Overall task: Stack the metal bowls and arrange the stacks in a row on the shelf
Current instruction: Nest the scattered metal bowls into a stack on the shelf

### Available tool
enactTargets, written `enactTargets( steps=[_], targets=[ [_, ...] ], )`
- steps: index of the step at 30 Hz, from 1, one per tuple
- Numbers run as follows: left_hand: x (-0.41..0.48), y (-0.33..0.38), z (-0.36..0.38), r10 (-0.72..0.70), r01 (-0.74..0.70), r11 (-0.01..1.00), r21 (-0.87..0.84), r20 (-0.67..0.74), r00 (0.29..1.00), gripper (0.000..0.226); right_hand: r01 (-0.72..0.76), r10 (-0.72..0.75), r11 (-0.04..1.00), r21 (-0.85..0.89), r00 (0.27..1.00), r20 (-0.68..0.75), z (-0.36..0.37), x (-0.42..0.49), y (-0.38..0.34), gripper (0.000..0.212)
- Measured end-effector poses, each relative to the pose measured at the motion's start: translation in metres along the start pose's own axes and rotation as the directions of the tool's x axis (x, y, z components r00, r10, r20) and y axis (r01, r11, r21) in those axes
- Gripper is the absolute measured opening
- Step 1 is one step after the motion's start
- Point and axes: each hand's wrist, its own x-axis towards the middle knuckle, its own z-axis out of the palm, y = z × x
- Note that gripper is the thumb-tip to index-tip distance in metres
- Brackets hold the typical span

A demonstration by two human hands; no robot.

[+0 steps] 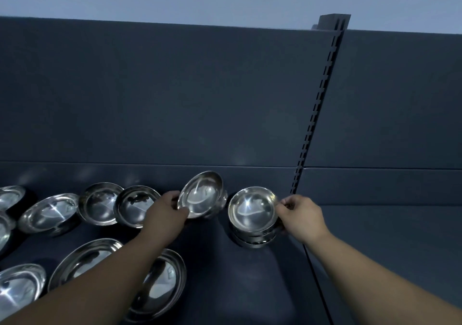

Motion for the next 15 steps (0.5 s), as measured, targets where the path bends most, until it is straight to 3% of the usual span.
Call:
enactTargets(
  steps=[6,11,15],
  targets=[
    [-0.014,0.036,0.028,0.046,-0.019,0.977,-0.210,0.125,0.991,0.030,-0.055,0.050,0.993,0.103,0.998,0.047,0.003,-0.004,0.006,0.018],
    [-0.016,0.046,0.048,0.041,-0.010,0.986,-0.168,0.183,0.982,0.036,-0.073,0.066,0.989,0.130,0.996,0.062,0.005,-0.007,0.026,0.033],
    [-0.018,0.045,0.058,0.023,-0.008,0.996,-0.086,0.178,0.984,0.042,-0.048,0.027,0.980,0.192,0.993,0.111,0.004,-0.016,0.041,0.032]
  ],
)
